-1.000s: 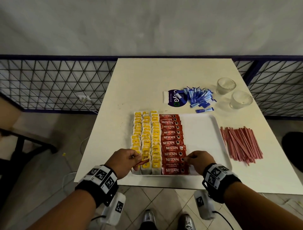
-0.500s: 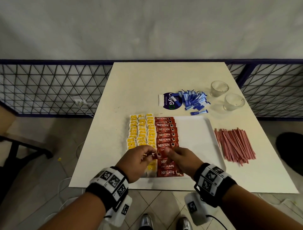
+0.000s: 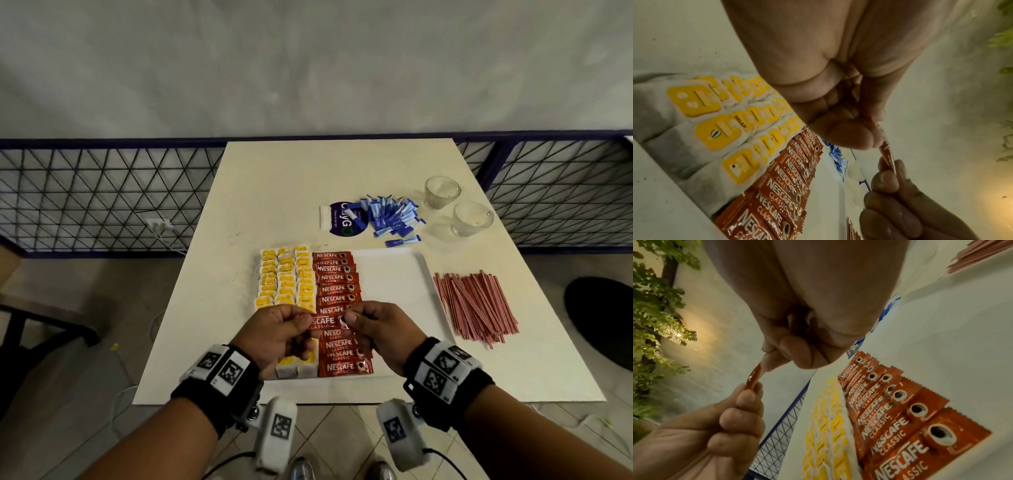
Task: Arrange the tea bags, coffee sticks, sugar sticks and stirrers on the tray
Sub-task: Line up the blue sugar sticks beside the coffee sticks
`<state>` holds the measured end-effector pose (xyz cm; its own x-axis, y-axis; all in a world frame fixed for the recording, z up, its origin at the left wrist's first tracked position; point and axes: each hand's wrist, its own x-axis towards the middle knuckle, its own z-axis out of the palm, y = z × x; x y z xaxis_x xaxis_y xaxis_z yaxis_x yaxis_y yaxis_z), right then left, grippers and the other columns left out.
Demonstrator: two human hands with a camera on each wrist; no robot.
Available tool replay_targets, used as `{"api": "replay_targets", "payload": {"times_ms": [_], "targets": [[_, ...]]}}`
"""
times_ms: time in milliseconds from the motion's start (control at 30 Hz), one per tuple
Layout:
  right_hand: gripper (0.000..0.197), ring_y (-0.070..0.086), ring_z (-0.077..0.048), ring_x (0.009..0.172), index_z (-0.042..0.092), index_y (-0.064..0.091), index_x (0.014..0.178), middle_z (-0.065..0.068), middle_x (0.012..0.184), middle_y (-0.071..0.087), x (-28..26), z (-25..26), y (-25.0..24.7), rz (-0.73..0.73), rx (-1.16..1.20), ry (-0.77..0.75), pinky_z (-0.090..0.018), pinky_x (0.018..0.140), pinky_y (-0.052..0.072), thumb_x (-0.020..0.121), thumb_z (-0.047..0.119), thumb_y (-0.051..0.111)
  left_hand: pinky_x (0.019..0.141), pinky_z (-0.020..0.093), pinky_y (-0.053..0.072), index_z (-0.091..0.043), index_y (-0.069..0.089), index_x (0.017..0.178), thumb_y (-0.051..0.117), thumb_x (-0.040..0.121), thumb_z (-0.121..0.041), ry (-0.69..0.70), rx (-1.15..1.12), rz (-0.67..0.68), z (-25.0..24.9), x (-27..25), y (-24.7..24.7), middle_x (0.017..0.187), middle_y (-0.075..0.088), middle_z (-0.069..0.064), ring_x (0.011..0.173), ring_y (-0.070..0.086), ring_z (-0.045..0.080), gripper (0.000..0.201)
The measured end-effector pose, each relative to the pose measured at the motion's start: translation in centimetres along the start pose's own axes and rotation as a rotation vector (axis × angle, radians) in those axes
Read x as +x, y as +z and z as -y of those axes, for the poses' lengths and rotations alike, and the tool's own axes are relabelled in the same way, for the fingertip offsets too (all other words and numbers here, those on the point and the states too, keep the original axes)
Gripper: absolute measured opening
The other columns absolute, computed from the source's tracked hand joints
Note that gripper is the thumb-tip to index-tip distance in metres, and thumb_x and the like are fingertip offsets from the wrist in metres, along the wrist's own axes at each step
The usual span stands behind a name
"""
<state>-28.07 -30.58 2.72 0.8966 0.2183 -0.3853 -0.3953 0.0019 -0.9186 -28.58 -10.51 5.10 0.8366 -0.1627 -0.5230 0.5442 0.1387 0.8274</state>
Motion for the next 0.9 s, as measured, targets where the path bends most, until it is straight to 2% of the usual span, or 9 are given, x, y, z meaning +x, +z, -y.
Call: {"api": "replay_targets", "payload": {"times_ms": [100,200,267,433,567,667,733,833,900], "targets": [[0.014,0.043,-0.018,0.048,0.008,0.066,0.080,-0.015,0.070,0.059,0.0,-0.1,-0.3,-0.010,-0.044,-0.005,-0.029,0.051,0.040,0.090,0.014,0.061,0.043,0.028,0.050,0.000,0.058,0.089,0.052,0.094,-0.002,-0.030,-0.018,-0.004,0.3,-0.1,0.1,0.067,0.067,0.014,0.048,0.060,0.020,0.008],[0.014,0.045,-0.015,0.047,0.008,0.067,0.081,-0.007,0.066,0.064,0.0,-0.4,-0.5,-0.031,-0.105,0.018,-0.028,0.050,0.041,0.090,0.017,0.063,0.044,0.027,0.050,-0.001,0.059,0.087,0.054,0.095,-0.007,-0.020,0.088,-0.042,0.9,0.3,-0.1,0.065,0.068,0.012,0.047,0.060,0.019,0.011],[0.015,0.046,-0.011,0.047,0.011,0.068,0.080,0.000,0.063,0.064,0.0,-0.9,-1.1,-0.084,-0.194,0.061,-0.027,0.051,0.041,0.089,0.022,0.065,0.044,0.027,0.047,-0.002,0.060,0.084,0.054,0.096,-0.013,0.001,0.207,-0.132,1.3,0.7,-1.2,0.063,0.067,0.010,0.046,0.057,0.019,0.017],[0.014,0.038,-0.014,0.049,0.011,0.068,0.080,-0.011,0.071,0.057,0.1,-4.2,-2.8,-0.162,-0.253,0.270,-0.026,0.046,0.033,0.087,0.023,0.067,0.050,0.027,0.044,-0.011,0.064,0.081,0.053,0.097,-0.025,-0.015,0.571,-0.372,3.2,1.9,-6.2,0.071,0.069,0.007,0.050,0.056,0.021,0.024],[0.014,0.043,-0.010,0.048,0.014,0.067,0.079,0.000,0.065,0.060,0.4,-5.7,-2.8,-0.202,-0.380,0.337,-0.021,0.042,0.037,0.084,0.027,0.071,0.057,0.028,0.046,-0.013,0.065,0.079,0.055,0.095,-0.030,-0.056,0.668,-0.443,4.5,2.2,-8.2,0.069,0.070,0.003,0.051,0.059,0.020,0.026],[0.017,0.046,-0.009,0.048,0.017,0.064,0.081,0.003,0.066,0.060,0.8,-6.2,-2.6,-0.233,-0.455,0.350,-0.022,0.044,0.037,0.084,0.032,0.071,0.069,0.029,0.048,-0.017,0.064,0.076,0.054,0.093,-0.037,-0.086,0.904,-0.503,5.0,2.3,-9.1,0.080,0.072,0.001,0.073,0.066,0.024,0.028],[0.019,0.051,-0.008,0.056,0.020,0.063,0.083,0.005,0.073,0.062,0.9,-6.3,-2.3,-0.255,-0.568,0.349,-0.022,0.050,0.038,0.084,0.039,0.069,0.073,0.026,0.043,-0.022,0.062,0.080,0.054,0.092,-0.040,-0.101,1.019,-0.543,5.2,2.3,-9.3,0.090,0.071,0.000,0.089,0.064,0.025,0.023],[0.026,0.056,-0.007,0.069,0.021,0.061,0.085,0.006,0.081,0.062,0.8,-6.1,-2.0,-0.306,-0.684,0.341,-0.020,0.056,0.039,0.081,0.045,0.069,0.074,0.024,0.039,-0.021,0.061,0.092,0.057,0.090,-0.041,-0.136,1.026,-0.555,5.6,2.4,-9.2,0.097,0.068,0.002,0.098,0.061,0.026,0.020],[0.027,0.055,-0.007,0.072,0.021,0.059,0.084,0.007,0.081,0.061,0.7,-5.9,-1.8,-0.322,-0.725,0.354,-0.020,0.058,0.039,0.081,0.046,0.069,0.074,0.024,0.040,-0.021,0.061,0.095,0.057,0.090,-0.040,-0.148,1.042,-0.546,5.9,2.6,-9.3,0.101,0.068,0.003,0.099,0.061,0.026,0.020]]}}
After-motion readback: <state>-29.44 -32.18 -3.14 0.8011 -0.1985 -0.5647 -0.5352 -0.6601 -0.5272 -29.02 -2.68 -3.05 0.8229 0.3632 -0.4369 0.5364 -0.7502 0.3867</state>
